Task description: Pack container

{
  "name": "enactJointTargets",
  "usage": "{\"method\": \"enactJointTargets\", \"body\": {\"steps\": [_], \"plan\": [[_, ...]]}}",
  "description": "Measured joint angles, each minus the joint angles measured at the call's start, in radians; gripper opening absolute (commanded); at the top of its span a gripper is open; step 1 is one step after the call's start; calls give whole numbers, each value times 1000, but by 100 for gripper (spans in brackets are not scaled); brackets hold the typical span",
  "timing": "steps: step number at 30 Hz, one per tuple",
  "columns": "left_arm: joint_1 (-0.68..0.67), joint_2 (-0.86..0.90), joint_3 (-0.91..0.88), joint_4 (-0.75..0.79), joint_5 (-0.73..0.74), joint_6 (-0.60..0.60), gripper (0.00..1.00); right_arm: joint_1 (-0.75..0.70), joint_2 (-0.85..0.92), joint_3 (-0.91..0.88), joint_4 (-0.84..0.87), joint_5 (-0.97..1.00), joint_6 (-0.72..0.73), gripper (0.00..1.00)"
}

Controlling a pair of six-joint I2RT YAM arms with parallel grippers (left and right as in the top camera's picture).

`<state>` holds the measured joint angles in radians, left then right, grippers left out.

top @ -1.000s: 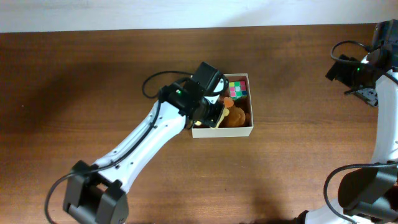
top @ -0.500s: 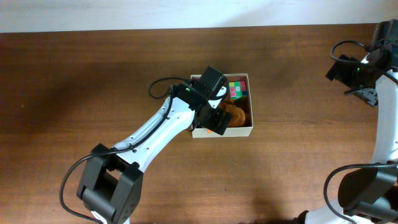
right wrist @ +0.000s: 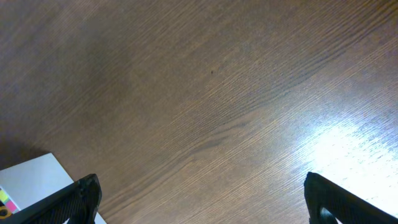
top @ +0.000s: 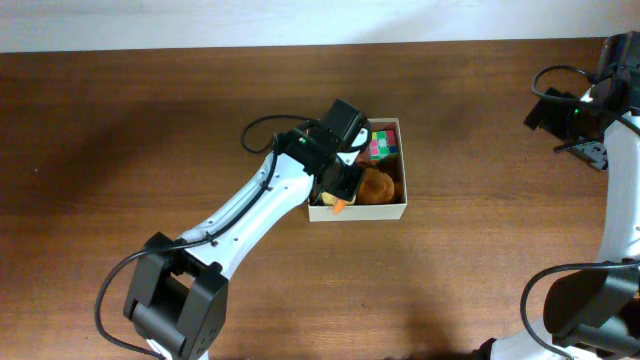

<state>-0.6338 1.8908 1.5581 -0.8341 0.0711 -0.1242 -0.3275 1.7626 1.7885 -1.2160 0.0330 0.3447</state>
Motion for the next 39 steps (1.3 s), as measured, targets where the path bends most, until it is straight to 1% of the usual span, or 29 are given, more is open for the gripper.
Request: {"method": "enactJointTargets", "body": {"steps": [4,14,24,32,39], "plan": [[0,0,0,-20,0,1,2,0,0,0,0,0,0,99],[0,11,0,-22,0,1,2,0,0,0,0,0,0,98],[-12,126,8,-10,0,1,2,0,0,0,0,0,0,99],[-12,128,11,3,0,1,2,0,0,0,0,0,0,99],[-13,137,11,47,0,1,2,0,0,0,0,0,0,99]]}}
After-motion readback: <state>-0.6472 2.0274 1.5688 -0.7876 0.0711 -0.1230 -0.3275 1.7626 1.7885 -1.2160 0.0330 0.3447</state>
